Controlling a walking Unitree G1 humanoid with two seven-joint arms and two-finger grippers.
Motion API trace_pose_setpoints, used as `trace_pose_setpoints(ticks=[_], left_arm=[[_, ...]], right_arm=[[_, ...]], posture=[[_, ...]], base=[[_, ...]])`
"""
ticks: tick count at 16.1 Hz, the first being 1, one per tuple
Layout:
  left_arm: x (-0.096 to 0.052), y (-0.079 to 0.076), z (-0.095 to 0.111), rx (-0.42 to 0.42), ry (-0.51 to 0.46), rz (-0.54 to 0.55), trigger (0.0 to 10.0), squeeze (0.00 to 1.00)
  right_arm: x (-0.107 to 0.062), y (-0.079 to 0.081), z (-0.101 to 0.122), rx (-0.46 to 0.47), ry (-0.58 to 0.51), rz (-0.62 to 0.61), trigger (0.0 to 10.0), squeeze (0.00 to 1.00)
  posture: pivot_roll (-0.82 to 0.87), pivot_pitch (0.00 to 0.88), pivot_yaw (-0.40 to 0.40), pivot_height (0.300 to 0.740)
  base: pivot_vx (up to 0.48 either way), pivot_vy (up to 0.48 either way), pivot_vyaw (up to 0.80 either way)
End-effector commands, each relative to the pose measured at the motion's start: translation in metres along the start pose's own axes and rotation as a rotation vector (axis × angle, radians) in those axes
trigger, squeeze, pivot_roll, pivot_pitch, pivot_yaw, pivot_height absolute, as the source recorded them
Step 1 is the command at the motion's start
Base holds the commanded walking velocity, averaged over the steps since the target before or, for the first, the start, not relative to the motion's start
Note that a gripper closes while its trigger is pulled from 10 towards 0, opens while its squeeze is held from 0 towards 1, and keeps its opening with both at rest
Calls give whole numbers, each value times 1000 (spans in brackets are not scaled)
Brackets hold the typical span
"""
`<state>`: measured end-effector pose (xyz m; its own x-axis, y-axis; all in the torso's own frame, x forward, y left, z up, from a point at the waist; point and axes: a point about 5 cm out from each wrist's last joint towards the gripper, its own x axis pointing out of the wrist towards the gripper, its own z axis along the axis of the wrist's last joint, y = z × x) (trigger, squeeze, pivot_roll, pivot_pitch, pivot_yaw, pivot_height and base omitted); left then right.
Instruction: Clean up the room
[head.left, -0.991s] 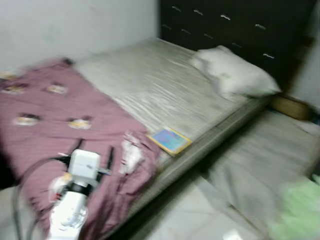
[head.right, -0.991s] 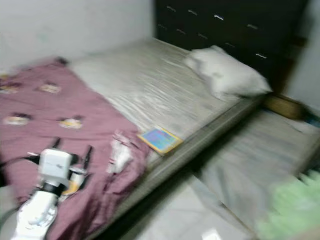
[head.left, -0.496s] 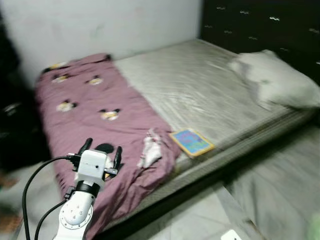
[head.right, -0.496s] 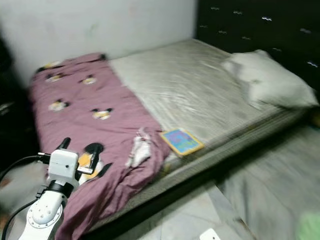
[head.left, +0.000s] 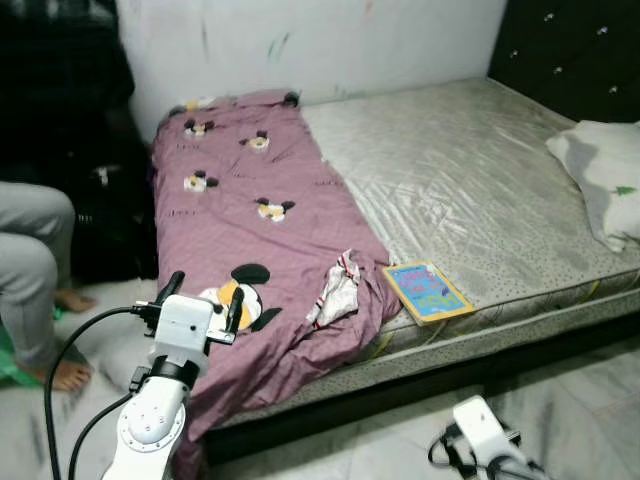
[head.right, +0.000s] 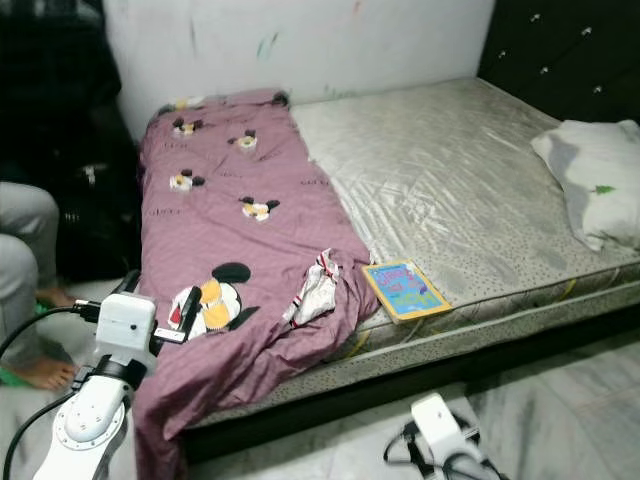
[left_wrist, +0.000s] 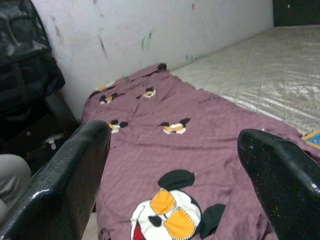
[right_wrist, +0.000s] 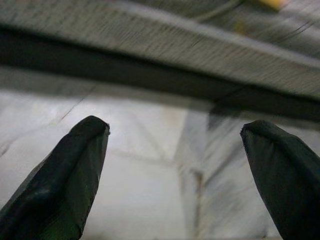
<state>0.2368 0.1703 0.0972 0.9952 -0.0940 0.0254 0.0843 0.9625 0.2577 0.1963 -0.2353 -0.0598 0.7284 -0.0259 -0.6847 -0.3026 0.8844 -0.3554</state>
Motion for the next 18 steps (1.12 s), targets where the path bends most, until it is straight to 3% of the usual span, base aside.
trace_pose_setpoints(ticks=[1,2,5,6,7,8,11,15,18], left_arm=[[1,3,1,4,-5,4,10000,0],[1,4,1,5,-6,8,10000,0],[1,5,1,-5,-13,11,10000,0],[2,5,3,-3,-20,11,10000,0],[6,4,6,-21,-32,10,10000,0],[6,4,6,-21,-33,11,10000,0],[10,2,8,-30,-42,2,10000,0],[9,2,9,-43,-52,1,10000,0],[9,2,8,-64,-47,5,10000,0]], right_arm=[[1,-11,6,4,-35,-69,10000,0],[0,-33,17,22,-102,-172,10000,0],[-5,-52,31,34,-224,-260,10000,0],[-12,-62,34,56,-287,-299,10000,0],[-28,-76,50,80,-434,-357,10000,0],[-30,-77,53,82,-456,-359,10000,0],[-43,-57,100,87,-651,-278,10000,0],[-51,-35,129,145,-706,-199,10000,0],[-58,-33,137,140,-724,-195,10000,0]], posture=[[6,0,9,740],[2,0,9,740],[-15,0,12,740],[-21,0,13,740],[-34,0,15,740],[-38,0,18,740],[-48,0,23,740],[-41,0,21,740],[-41,0,21,740]], base=[[0,0,0],[0,0,0],[0,0,0],[0,0,0],[0,0,0],[0,0,0],[0,0,0],[0,0,0],[0,0,0]])
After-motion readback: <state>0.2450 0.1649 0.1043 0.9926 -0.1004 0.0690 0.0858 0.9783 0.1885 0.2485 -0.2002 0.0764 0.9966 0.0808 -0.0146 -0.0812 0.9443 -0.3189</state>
